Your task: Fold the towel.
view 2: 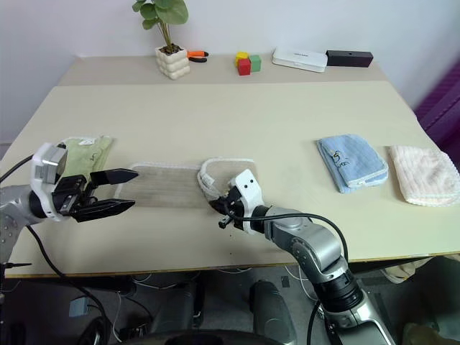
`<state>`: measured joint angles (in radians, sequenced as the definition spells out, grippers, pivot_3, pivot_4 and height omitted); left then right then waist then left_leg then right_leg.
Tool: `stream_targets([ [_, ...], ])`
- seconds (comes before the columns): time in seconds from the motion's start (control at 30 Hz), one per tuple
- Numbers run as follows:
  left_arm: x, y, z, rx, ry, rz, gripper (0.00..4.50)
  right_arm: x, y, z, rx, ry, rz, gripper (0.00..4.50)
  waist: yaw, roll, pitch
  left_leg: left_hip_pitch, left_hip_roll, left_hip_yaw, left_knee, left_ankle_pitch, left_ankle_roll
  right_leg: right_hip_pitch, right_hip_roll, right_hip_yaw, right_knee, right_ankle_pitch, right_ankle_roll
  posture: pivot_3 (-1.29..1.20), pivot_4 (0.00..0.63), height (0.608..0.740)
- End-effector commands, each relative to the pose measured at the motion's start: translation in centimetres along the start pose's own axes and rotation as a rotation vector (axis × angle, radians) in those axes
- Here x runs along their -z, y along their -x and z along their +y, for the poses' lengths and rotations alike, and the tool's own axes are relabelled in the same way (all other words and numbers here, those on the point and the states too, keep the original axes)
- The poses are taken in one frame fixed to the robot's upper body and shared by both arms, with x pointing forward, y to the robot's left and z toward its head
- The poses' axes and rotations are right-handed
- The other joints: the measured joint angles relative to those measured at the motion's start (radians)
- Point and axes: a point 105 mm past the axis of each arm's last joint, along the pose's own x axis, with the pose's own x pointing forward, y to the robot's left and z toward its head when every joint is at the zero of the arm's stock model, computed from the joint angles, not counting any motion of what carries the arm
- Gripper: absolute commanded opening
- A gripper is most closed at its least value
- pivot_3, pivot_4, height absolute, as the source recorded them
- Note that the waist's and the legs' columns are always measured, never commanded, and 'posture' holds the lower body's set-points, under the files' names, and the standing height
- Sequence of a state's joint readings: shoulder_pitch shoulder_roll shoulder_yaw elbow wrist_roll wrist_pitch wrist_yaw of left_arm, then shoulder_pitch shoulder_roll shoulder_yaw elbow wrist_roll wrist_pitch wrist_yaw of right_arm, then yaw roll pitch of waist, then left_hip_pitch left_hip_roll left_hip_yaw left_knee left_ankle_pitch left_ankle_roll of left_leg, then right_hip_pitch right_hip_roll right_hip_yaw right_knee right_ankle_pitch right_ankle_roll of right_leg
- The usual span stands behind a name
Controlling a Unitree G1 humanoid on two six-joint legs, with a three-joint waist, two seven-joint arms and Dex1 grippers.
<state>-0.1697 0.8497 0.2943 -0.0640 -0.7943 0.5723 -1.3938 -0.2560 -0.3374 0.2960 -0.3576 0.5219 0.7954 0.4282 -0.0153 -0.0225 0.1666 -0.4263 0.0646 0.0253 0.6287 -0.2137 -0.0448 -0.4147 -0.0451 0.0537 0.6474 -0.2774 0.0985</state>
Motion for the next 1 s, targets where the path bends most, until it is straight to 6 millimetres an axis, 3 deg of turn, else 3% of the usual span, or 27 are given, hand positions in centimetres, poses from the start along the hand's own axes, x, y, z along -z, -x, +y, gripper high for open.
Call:
stream_targets([
  [0.03,-1.0,-0.1,-0.3,0.013,-0.056,-0.012,4.50,-1.5,-0.2,0.6,-0.031,0.020,-0.066,0.04,0.000,0.000,0.000,0.000,0.000,0.000,0.000,0.000,0.000,0.000,0.000,0.000,0.000,0.000,0.000,0.00,0.150,0.740],
  [0.1,-0.9,-0.1,-0.3,0.014,-0.055,-0.013,4.50,-1.5,-0.3,1.0,-0.050,0.009,-0.065,0.04,-0.001,0.000,0.000,0.000,0.000,0.000,0.000,0.000,0.000,0.000,0.000,0.000,0.000,0.000,0.000,0.00,0.150,0.740],
  [0.23,-0.9,-0.2,-0.3,0.016,-0.054,-0.016,4.50,-1.6,-0.5,0.8,-0.036,0.005,-0.071,1.74,0.000,0.000,0.000,0.000,0.000,0.000,0.000,0.000,0.000,0.000,0.000,0.000,0.000,0.000,0.000,0.00,0.150,0.740],
  [0.4,-0.9,-0.4,-0.3,0.022,-0.046,-0.019,4.50,-2.7,-0.1,0.6,-0.026,0.044,-0.123,4.30,-0.001,0.000,0.000,0.000,0.000,0.000,0.000,0.000,0.000,0.000,0.000,0.000,0.000,0.000,0.000,0.00,0.150,0.740],
  [0.53,-0.9,-0.3,-0.2,0.022,-0.045,-0.020,4.50,-8.6,2.1,-0.8,0.015,0.025,-0.409,4.45,0.000,0.000,0.000,0.000,0.000,0.000,0.000,0.000,0.000,0.000,0.000,0.000,0.000,0.000,0.000,0.00,0.150,0.740],
  [0.63,-0.9,-0.5,-0.1,0.023,-0.046,-0.022,4.50,-10.4,3.1,-1.4,0.048,0.071,-0.476,4.45,0.001,0.000,0.000,0.000,0.000,0.000,0.000,0.000,0.000,0.000,0.000,0.000,0.000,0.000,0.000,0.00,0.150,0.740],
  [0.73,-0.9,-0.9,0.1,0.032,-0.046,-0.030,4.50,-10.2,3.5,-2.6,0.087,0.100,-0.469,3.65,0.001,0.000,0.000,0.000,0.000,0.000,-0.001,0.000,0.000,0.000,0.000,0.000,0.000,0.000,0.000,0.00,0.150,0.740],
  [0.97,-1.0,-1.0,0.3,0.038,-0.047,-0.035,4.50,-8.4,2.9,-4.3,0.175,0.224,-0.410,0.05,-0.003,0.000,0.000,0.000,0.000,0.000,-0.001,0.000,0.000,-0.001,0.001,0.000,0.001,0.000,0.000,0.00,0.150,0.740],
  [1.0,-0.9,-1.1,0.3,0.038,-0.046,-0.035,4.50,-7.8,2.4,-4.6,0.185,0.246,-0.393,0.02,-0.003,0.000,0.000,0.000,0.000,0.000,-0.001,0.000,0.000,-0.001,0.000,0.000,0.001,0.000,0.000,0.00,0.150,0.740],
])
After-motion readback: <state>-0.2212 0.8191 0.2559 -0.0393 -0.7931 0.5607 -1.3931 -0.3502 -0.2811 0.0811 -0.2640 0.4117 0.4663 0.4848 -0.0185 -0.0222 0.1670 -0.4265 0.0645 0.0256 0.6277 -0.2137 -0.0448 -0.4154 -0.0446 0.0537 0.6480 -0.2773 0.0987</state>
